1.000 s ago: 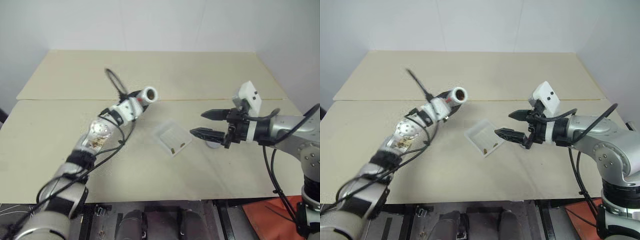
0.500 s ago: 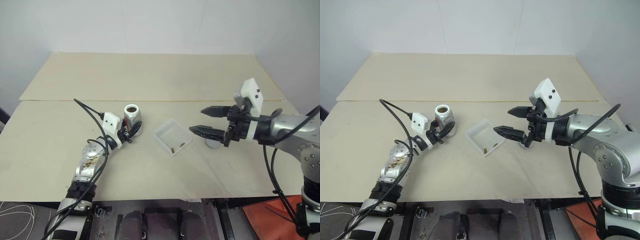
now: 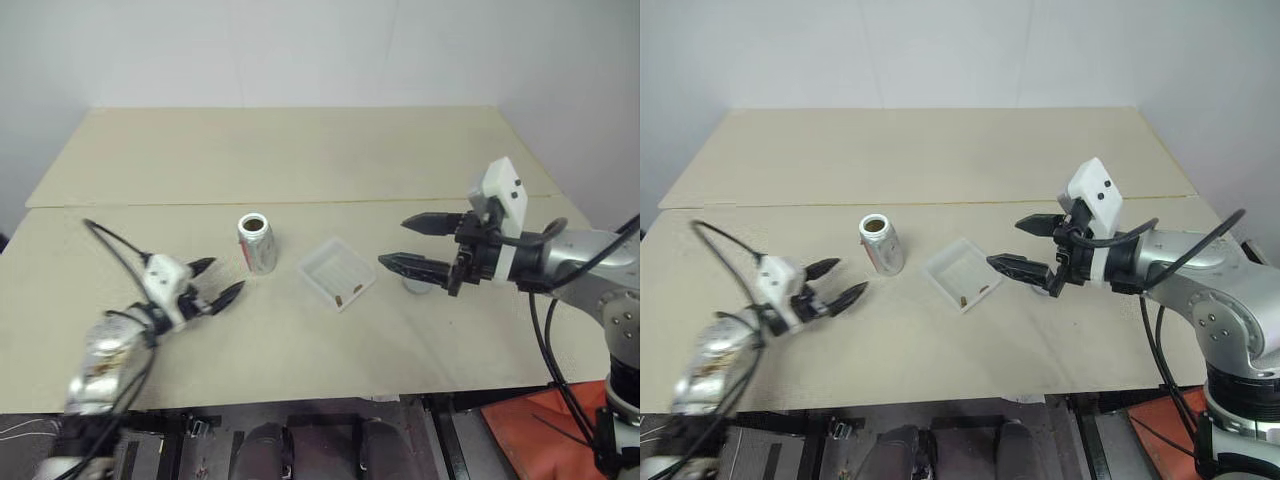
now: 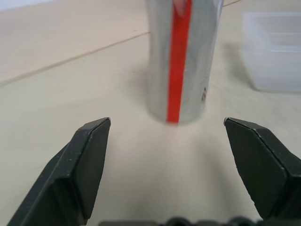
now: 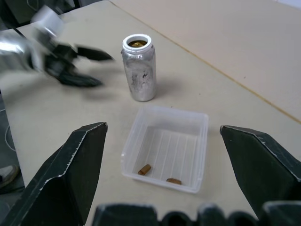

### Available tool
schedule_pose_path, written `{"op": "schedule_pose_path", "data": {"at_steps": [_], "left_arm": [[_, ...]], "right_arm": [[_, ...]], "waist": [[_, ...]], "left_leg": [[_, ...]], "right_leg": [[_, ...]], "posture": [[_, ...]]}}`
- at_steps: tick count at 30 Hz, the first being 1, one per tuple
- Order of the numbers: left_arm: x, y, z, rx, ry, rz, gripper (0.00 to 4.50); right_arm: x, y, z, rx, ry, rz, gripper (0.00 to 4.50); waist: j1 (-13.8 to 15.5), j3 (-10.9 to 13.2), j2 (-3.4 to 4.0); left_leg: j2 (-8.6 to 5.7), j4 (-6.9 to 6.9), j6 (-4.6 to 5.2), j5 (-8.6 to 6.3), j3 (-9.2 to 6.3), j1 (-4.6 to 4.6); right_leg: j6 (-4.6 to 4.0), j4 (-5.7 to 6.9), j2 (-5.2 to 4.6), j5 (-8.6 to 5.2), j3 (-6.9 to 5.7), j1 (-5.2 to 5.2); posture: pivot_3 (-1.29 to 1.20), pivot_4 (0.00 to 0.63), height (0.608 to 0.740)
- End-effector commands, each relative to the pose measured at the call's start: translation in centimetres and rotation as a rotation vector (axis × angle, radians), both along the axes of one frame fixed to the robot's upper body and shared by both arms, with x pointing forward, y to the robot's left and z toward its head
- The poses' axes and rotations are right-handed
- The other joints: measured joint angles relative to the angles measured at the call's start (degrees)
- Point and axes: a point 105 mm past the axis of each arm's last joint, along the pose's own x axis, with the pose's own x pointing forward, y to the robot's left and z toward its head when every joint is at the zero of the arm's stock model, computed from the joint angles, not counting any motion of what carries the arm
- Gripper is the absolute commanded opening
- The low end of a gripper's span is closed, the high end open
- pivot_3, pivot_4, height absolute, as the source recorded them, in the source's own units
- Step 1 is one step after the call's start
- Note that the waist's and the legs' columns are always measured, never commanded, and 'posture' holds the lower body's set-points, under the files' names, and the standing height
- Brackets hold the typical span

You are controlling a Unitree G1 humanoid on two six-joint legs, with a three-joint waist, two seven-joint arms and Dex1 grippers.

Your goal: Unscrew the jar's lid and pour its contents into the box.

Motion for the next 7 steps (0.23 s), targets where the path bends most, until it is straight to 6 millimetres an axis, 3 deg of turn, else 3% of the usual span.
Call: {"op": "schedule_pose_path", "data": {"at_steps": [1,4,7], "left_arm": [[-3.2,0.9,5.6,0.012,-0.058,-0.143,4.21],[-4.0,1.7,7.4,0.006,-0.075,-0.14,4.21],[-4.4,1.0,7.5,-0.021,-0.07,-0.14,4.21]], "right_arm": [[-0.6,-1.1,1.1,-0.016,-0.094,-0.003,4.5],[-0.8,-1.7,0.7,-0.019,-0.115,0.002,4.5],[-0.7,-2.3,0.4,-0.032,-0.133,-0.006,4.5]], "waist": [[0.4,0.0,0.01],[1.0,0.0,0.06],[1.0,-0.1,0.1]], "left_leg": [[-0.01,0.0,-0.01,0.0,0.0,0.0],[-0.04,0.01,-0.04,0.02,-0.01,0.06],[-0.07,-0.07,-0.01,0.0,0.01,0.36]], "right_leg": [[-0.04,0.0,-0.02,-0.03,-0.02,-0.02],[-0.04,-0.02,-0.09,-0.06,-0.1,0.04],[-0.03,-0.11,-0.06,-0.07,-0.09,0.32]], "posture": [[0.0,0.15,0.74],[0.0,0.15,0.74],[0.0,0.15,0.74]]}}
